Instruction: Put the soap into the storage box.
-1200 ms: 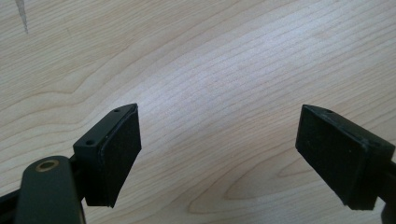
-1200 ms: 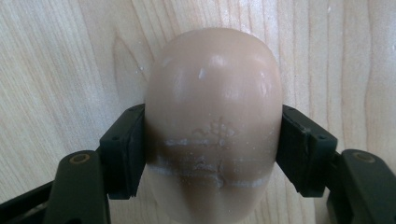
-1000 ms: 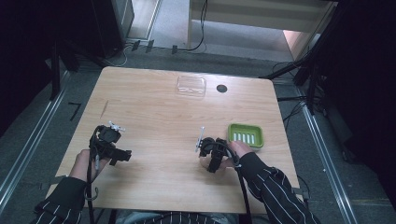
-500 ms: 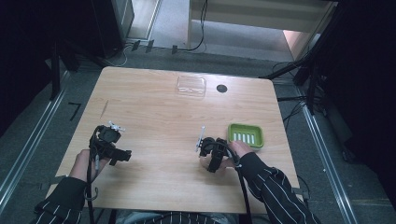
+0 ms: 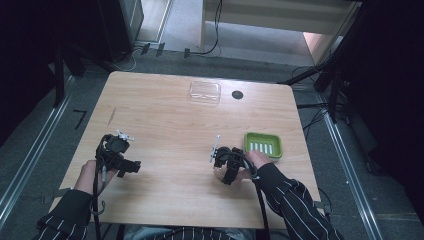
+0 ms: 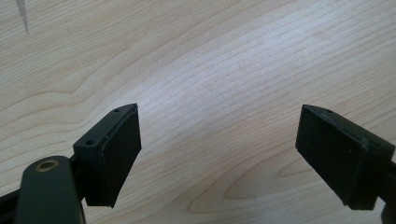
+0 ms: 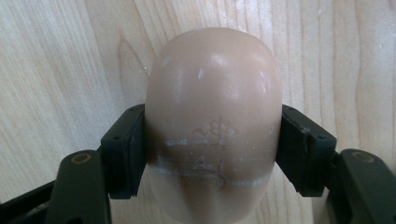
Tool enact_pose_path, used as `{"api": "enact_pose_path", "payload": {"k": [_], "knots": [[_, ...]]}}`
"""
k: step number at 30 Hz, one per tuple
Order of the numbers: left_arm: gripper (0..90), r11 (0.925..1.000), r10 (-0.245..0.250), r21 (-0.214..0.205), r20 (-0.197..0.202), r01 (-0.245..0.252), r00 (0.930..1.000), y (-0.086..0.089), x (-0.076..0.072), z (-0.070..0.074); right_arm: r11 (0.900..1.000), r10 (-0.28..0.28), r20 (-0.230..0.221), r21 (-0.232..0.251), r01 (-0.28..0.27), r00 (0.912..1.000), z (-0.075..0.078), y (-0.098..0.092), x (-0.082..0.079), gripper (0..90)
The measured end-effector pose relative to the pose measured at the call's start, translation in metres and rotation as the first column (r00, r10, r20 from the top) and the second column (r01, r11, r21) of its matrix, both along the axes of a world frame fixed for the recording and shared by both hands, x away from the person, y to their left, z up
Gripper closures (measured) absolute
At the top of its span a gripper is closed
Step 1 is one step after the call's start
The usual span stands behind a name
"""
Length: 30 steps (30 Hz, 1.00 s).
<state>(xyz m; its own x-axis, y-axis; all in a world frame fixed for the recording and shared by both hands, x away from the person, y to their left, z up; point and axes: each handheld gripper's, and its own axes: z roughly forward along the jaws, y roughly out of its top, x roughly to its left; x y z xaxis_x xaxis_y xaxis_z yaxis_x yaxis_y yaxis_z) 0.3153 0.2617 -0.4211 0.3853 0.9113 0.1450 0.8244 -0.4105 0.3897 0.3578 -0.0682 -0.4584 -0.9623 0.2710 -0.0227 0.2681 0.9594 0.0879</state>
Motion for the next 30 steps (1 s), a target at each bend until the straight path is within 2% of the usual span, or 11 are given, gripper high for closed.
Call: {"api": "enact_pose_path", "payload": {"k": [8, 10, 23, 28, 30], "knots": [[14.8, 1.0000, -0.002, 0.000, 0.005, 0.002, 1.0000, 0.000, 0.000, 0.000, 0.9998, -0.018, 0.011, 0.009, 0.018, 0.9998, 0.006, -0.003, 0.001, 33.6], [14.8, 1.0000, -0.001, -0.001, 0.003, 0.001, 1.0000, 0.000, 0.000, 0.000, 0.9998, -0.009, 0.016, 0.015, 0.008, 0.9998, 0.006, -0.004, 0.002, 33.6], [14.8, 1.0000, 0.002, -0.002, 0.000, -0.002, 1.0000, -0.001, 0.000, 0.000, 0.9985, -0.046, 0.029, 0.033, 0.045, 0.9985, 0.016, -0.010, 0.003, 33.7], [14.8, 1.0000, 0.001, -0.002, 0.000, -0.001, 1.0000, 0.000, 0.000, 0.000, 0.9987, -0.036, 0.042, 0.037, 0.035, 0.9984, 0.019, -0.014, 0.006, 33.7], [14.7, 1.0000, 0.001, -0.003, 0.000, -0.001, 1.0000, 0.000, 0.000, 0.000, 0.9979, -0.051, 0.046, 0.043, 0.049, 0.9977, 0.021, -0.016, 0.006, 33.7]]}}
